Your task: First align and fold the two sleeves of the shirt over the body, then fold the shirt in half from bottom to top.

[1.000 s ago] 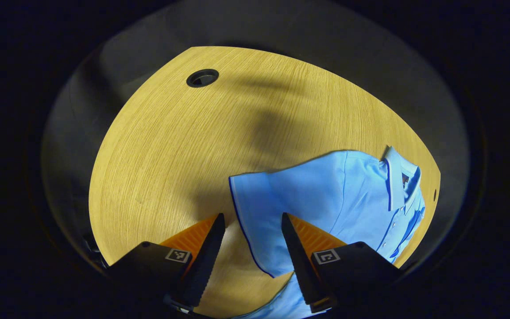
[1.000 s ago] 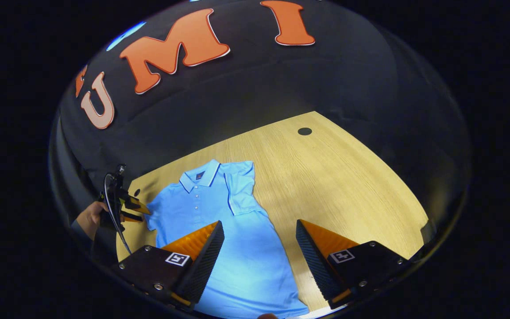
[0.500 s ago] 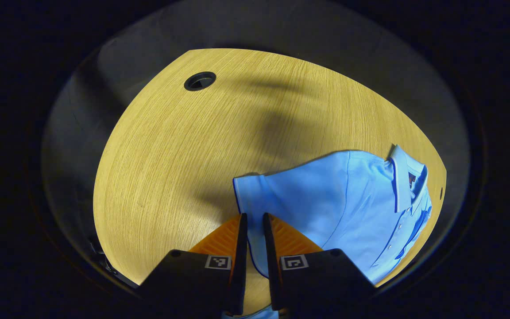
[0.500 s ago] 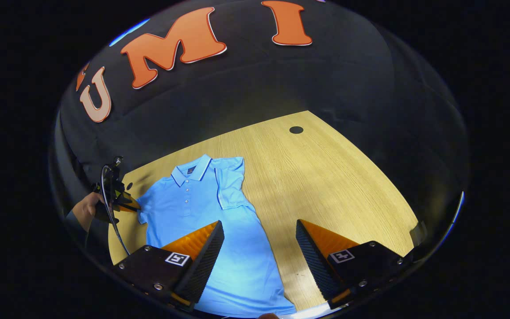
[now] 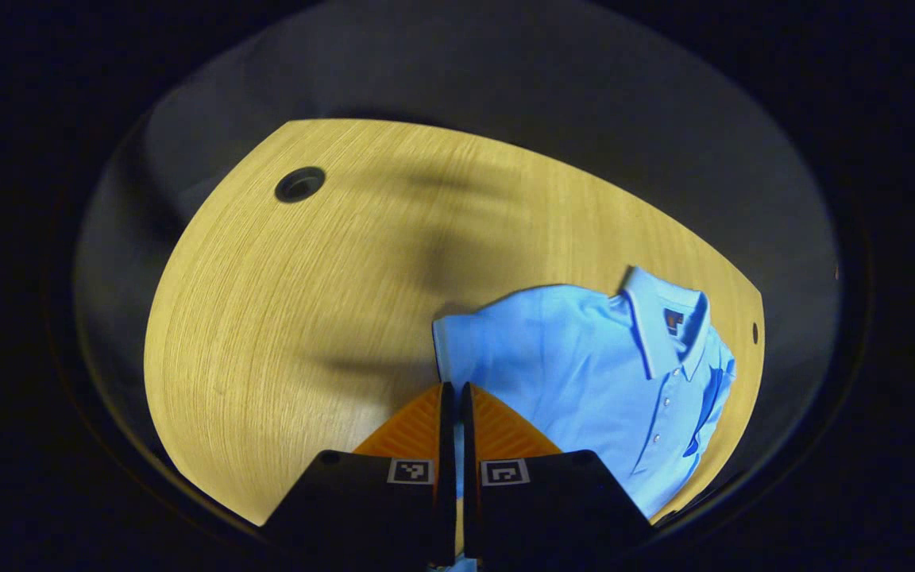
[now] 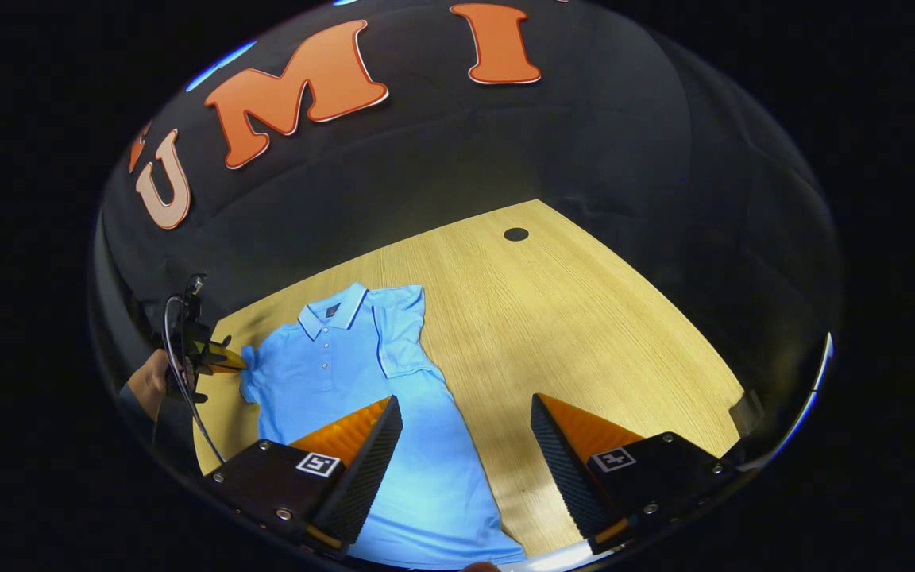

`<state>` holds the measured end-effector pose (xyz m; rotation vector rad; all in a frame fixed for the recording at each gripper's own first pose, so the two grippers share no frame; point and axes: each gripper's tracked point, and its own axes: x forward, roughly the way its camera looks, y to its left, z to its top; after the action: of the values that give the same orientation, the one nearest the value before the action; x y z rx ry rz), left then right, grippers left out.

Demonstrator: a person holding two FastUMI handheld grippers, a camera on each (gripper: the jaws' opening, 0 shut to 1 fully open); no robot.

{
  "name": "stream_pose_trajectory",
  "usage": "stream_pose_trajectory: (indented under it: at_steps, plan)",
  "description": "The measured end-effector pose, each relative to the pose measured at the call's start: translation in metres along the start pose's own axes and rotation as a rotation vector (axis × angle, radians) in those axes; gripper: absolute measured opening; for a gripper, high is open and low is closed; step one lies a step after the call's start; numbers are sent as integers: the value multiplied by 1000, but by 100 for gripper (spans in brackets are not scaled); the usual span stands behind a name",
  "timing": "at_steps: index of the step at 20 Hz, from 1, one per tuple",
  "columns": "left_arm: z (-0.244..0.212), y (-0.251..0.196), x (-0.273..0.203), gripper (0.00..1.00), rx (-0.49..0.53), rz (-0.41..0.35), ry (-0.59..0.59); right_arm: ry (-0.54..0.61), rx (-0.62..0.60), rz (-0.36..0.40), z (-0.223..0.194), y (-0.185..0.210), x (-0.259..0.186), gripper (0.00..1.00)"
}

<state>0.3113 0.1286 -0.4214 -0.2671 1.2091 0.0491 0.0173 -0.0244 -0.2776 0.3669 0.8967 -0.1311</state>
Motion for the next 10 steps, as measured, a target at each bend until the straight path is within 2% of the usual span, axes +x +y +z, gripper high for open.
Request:
stream_pose_trajectory:
  at_steps: [4,10]
  plan:
    - [8,-39,-6,8,109,-60,-42,0,10,3,-4,-2,-2,99]
    - [-3,-97,-3,8,260,-102,-30,15,25,-15,-16,-7,-6,98]
